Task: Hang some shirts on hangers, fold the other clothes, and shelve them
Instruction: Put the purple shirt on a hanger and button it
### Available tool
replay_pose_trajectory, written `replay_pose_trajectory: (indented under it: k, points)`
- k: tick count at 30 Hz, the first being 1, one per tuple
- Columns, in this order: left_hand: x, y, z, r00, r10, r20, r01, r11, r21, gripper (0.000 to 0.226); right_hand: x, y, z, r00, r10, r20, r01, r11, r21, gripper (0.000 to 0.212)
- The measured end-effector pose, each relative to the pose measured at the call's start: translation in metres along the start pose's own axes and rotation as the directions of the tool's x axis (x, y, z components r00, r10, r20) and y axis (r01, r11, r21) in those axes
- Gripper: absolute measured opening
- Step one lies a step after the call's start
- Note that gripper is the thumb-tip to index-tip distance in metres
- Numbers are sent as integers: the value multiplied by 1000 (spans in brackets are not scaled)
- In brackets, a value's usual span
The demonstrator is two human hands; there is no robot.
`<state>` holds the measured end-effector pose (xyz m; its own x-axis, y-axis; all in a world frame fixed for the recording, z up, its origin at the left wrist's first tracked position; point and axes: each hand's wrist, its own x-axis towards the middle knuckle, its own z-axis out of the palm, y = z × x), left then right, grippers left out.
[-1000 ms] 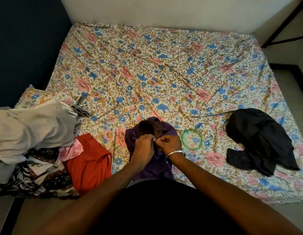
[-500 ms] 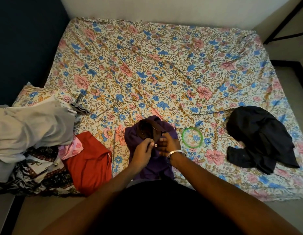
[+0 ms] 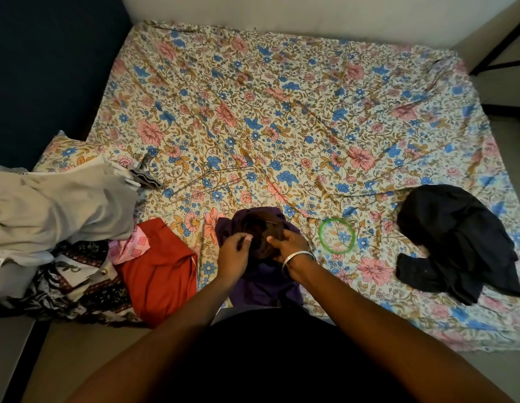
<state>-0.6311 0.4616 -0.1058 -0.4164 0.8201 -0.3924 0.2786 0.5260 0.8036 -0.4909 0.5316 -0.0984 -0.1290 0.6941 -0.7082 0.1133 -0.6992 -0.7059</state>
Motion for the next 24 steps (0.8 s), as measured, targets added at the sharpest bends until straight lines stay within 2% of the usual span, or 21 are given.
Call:
replay_pose_trajectory:
  k: [2,6,11,13,17,21,23,24]
  points:
    - [0,5,8,981,-156,118,169,980,-107,22,-2,3,-1,999,-48,11,49,998,-41,13]
    - [0,5,19,875,-413,251,469,851,-235,8,0,6,-2,988,-151,10,151,982,-111,17]
    - [1,10,17,706,-505,496,690,646,-326,17,-2,8,-5,986,-164,13,165,981,-105,19]
    - [3,15,19,712,-481,512,695,591,-410,16,-2,9,-6,989,-145,10,146,986,-83,20]
    - [8,19,18,787,-467,402,616,566,-548,27,-8,2,-4,996,-82,34,82,997,2,17]
    - [11,11,13,794,-484,368,589,462,-663,24,-13,-3,-1,999,-17,33,14,995,99,26]
    - [9,8,11,804,-492,335,555,416,-720,21,-9,-2,-2,999,4,-31,-1,996,91,25]
    - [8,6,11,825,-488,285,512,430,-744,22,-6,-1,-4,995,16,-94,-10,998,57,23]
